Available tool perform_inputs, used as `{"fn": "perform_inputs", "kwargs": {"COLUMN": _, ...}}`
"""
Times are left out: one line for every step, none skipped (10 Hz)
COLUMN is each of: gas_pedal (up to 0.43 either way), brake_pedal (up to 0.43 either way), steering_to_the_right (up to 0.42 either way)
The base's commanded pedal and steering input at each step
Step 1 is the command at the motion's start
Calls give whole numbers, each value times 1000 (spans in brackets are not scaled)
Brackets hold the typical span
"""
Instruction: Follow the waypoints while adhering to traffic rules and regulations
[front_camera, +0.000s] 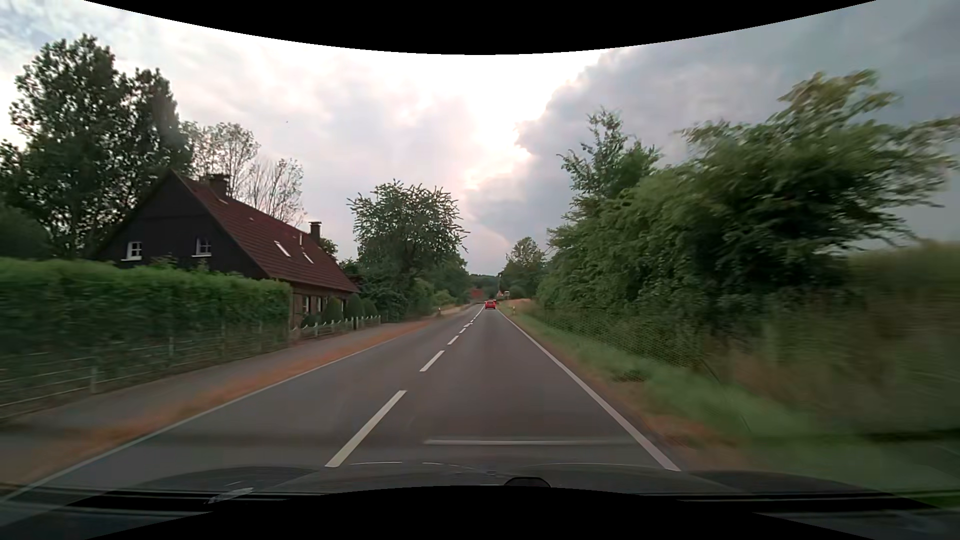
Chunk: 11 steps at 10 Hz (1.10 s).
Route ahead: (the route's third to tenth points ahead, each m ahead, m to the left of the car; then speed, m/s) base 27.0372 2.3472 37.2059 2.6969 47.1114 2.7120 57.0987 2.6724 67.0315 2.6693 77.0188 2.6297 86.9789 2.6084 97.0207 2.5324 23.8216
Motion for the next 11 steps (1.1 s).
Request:
{"fn": "perform_inputs", "kwargs": {"gas_pedal": 87, "brake_pedal": 0, "steering_to_the_right": -3}}
{"fn": "perform_inputs", "kwargs": {"gas_pedal": 87, "brake_pedal": 0, "steering_to_the_right": -3}}
{"fn": "perform_inputs", "kwargs": {"gas_pedal": 87, "brake_pedal": 0, "steering_to_the_right": -3}}
{"fn": "perform_inputs", "kwargs": {"gas_pedal": 87, "brake_pedal": 0, "steering_to_the_right": -3}}
{"fn": "perform_inputs", "kwargs": {"gas_pedal": 87, "brake_pedal": 0, "steering_to_the_right": -5}}
{"fn": "perform_inputs", "kwargs": {"gas_pedal": 87, "brake_pedal": 0, "steering_to_the_right": -5}}
{"fn": "perform_inputs", "kwargs": {"gas_pedal": 87, "brake_pedal": 0, "steering_to_the_right": -6}}
{"fn": "perform_inputs", "kwargs": {"gas_pedal": 87, "brake_pedal": 0, "steering_to_the_right": -4}}
{"fn": "perform_inputs", "kwargs": {"gas_pedal": 87, "brake_pedal": 0, "steering_to_the_right": -4}}
{"fn": "perform_inputs", "kwargs": {"gas_pedal": 87, "brake_pedal": 0, "steering_to_the_right": -3}}
{"fn": "perform_inputs", "kwargs": {"gas_pedal": 87, "brake_pedal": 0, "steering_to_the_right": -3}}
